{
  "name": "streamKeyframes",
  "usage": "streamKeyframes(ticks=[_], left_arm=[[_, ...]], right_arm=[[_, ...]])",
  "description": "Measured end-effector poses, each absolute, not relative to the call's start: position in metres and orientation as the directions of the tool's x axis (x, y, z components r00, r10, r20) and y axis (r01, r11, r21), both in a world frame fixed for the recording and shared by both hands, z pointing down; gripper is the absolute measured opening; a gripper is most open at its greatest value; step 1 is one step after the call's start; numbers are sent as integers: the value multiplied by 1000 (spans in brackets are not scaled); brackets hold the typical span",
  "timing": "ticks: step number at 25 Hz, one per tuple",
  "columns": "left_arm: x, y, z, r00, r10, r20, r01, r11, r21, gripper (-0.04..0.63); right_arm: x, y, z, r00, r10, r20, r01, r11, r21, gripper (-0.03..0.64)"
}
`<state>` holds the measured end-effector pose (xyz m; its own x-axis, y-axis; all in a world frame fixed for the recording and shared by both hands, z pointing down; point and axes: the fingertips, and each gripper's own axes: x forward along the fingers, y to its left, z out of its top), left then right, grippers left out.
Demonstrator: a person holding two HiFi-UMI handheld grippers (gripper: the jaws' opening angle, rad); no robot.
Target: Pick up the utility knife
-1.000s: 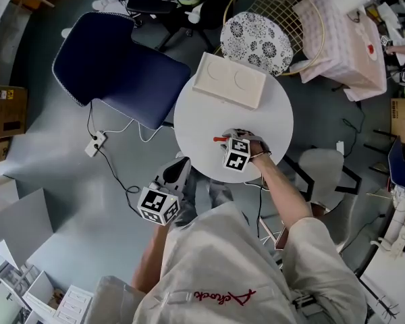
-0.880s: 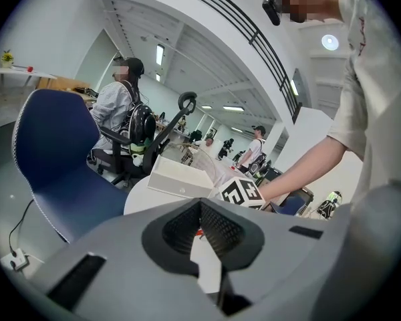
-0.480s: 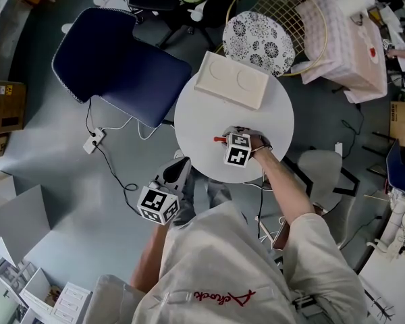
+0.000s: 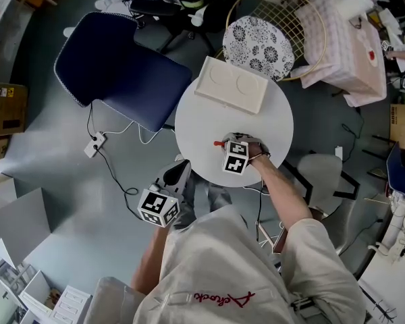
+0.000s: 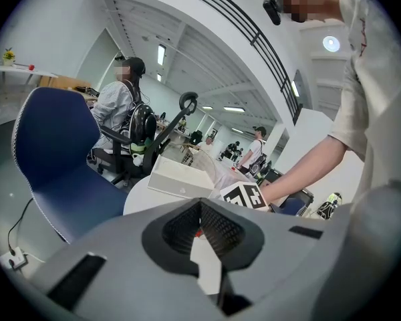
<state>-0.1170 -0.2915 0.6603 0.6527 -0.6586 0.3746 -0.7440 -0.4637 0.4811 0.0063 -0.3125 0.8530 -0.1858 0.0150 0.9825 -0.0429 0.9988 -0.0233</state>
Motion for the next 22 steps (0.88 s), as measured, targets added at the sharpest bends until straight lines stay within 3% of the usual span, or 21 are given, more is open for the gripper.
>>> streamKeyframes(ticks=[6, 15, 22], left_arm=[[-116, -293, 655, 656, -659, 368, -743, -476, 471, 12], [-95, -292, 639, 682, -652, 333, -722, -526, 449, 12], [-81, -295, 614, 689, -662, 295, -718, -566, 405, 12]], right_arm=[[5, -317, 839, -210, -88, 974, -76, 994, 74, 69], [-4, -329, 787, -256, -268, 929, -19, 962, 273, 69], [1, -334, 753, -316, -318, 894, -157, 947, 282, 69]])
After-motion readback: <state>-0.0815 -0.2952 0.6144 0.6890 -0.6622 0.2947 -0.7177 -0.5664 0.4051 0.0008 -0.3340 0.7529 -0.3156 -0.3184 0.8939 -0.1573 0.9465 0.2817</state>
